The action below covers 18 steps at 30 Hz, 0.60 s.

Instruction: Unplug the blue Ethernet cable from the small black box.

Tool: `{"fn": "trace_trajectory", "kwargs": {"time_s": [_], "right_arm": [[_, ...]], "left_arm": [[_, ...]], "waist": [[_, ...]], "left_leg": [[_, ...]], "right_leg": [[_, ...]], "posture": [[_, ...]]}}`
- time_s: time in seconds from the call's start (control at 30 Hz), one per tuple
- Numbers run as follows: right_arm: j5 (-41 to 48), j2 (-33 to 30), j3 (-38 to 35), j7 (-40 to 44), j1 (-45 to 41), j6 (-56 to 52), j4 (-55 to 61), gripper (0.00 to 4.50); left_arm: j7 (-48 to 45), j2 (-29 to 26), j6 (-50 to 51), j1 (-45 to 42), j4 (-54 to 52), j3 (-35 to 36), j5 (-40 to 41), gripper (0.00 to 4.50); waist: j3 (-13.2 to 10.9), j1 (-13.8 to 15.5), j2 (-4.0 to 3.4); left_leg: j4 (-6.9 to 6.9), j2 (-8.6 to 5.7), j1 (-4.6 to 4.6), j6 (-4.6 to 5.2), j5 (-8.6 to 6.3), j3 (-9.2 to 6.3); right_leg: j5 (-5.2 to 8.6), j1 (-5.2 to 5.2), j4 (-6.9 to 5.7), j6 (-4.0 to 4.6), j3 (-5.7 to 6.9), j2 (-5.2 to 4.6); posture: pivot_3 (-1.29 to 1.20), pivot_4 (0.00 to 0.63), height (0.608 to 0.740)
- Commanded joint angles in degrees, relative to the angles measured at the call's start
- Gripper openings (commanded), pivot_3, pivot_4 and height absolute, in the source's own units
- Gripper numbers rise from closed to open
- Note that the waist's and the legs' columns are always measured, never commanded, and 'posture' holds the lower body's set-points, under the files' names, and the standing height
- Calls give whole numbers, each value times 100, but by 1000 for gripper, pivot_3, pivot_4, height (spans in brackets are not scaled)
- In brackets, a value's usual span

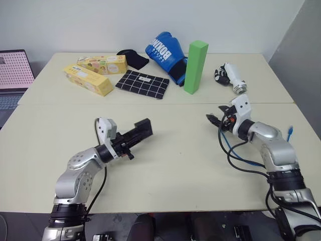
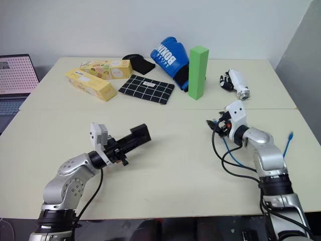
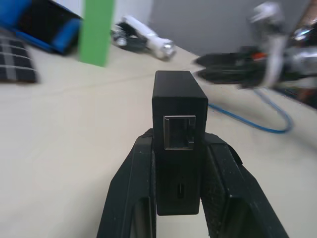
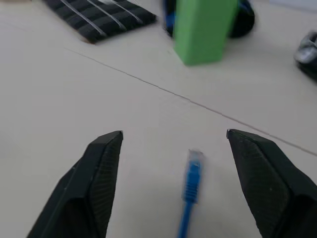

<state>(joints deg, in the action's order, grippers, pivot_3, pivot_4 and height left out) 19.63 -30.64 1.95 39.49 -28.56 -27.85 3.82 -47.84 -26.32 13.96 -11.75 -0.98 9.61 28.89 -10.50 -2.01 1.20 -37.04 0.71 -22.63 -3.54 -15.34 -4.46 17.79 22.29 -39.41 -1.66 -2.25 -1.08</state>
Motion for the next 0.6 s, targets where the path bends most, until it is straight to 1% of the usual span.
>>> {"fn": "trace_trajectory", "kwargs": {"time_s": [0.03, 0.13, 0.27, 0.47, 0.57, 0.6], "right_arm": [[222, -231, 505, 719, -19, -192, 1134, 3410], [80, -127, 908, 731, -248, -381, 1321, 3410], [-123, 225, 1314, 547, -707, -611, 1233, 3410], [-270, 505, 1563, 577, -964, -704, 1130, 3410], [-326, 526, 1613, 632, -957, -690, 1129, 3410], [-327, 522, 1622, 640, -942, -696, 1152, 3440]], "left_arm": [[576, 163, -1118, -140, 451, 412, -482, 779], [1188, 288, -2013, -331, 1188, 629, -967, 779], [1945, 418, -2799, -707, 2325, 927, -1256, 779], [2245, 451, -3507, -1097, 3653, 972, -1431, 779], [2270, 455, -3654, -1175, 4049, 936, -1452, 779], [2234, 469, -3676, -1170, 4107, 917, -1437, 1479]], "waist": [[0, 4, 0], [0, 19, 1], [1, 20, 1], [4, 37, 7], [4, 35, 7], [4, 32, 7]], "left_leg": [[0, 2, 3, 0, 0, -2], [-4, -1, 8, 0, 0, -6], [-11, -5, 8, -1, 1, -6], [-10, -6, -1, -1, 1, -11], [-12, -9, -4, -1, 1, -10], [-13, -10, -4, -1, 1, -10]], "right_leg": [[0, 0, -1, 0, 1, 0], [0, -7, -4, 0, 5, -1], [-1, -5, -13, 0, 7, 0], [-1, -2, -8, 0, 16, -2], [-2, -2, -6, -3, 15, -9], [-3, -2, -6, -4, 15, -9]], "posture": [[0, 150, 740], [0, 150, 740], [0, 150, 740], [0, 150, 740], [0, 150, 740], [0, 150, 740]]}}
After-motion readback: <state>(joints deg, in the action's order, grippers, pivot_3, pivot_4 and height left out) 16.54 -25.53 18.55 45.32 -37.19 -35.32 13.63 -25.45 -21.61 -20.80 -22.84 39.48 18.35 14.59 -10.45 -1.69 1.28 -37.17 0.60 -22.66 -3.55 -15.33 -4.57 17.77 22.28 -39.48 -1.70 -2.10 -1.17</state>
